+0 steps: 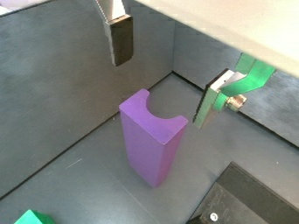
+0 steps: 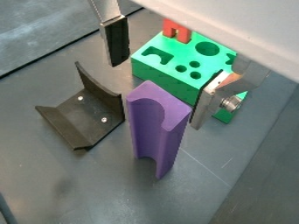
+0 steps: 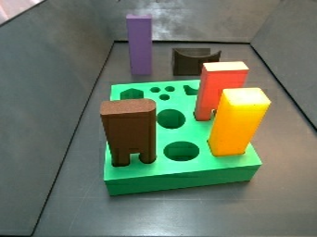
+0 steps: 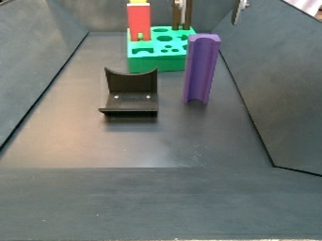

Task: Pick up the arch object. Move up. Place the arch object on the fixture. Regrasp the arch object. Rotate the arch object. Move to above the board. Insert the arch object.
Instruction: Rotate the arch object, then move to above the board.

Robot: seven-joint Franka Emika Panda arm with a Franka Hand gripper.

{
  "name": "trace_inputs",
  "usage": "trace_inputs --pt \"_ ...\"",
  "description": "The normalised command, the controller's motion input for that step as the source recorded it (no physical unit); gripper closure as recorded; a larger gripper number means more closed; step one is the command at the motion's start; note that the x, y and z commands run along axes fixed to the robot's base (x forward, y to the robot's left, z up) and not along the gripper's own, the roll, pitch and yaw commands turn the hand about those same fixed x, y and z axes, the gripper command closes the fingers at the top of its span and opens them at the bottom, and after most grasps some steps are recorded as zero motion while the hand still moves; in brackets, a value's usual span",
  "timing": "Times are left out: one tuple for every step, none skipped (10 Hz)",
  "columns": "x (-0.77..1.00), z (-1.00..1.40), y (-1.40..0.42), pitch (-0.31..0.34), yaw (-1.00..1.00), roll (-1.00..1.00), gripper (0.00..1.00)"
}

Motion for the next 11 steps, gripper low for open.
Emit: trace_inputs --pt "0.00 -1.00 0.00 0.070 0.09 -0.06 0.00" --pt "0.01 -1.00 0.00 0.059 0.07 -0.06 0.00" --pt "0.04 -1.00 0.01 0.008 0.05 -0.03 0.00" --pt "0.04 -1.00 0.01 -0.003 0.04 -0.02 0.00" --pt "0.03 -0.81 0.01 -0.024 0.03 0.02 0.00" --pt "0.02 -0.61 0.01 -0.033 0.03 0.05 0.00" --pt "0.02 -0.47 0.01 -0.038 0.02 0.07 0.00" --pt "0.01 -0.33 0.01 -0.039 0.02 0.09 0.00" --pt "0.02 -0.20 0.01 -0.040 0.02 0.11 0.00" --pt "0.00 0.00 0.00 -0.030 0.01 0.12 1.00" --pt "0.04 1.00 -0.01 0.232 0.26 0.04 1.00"
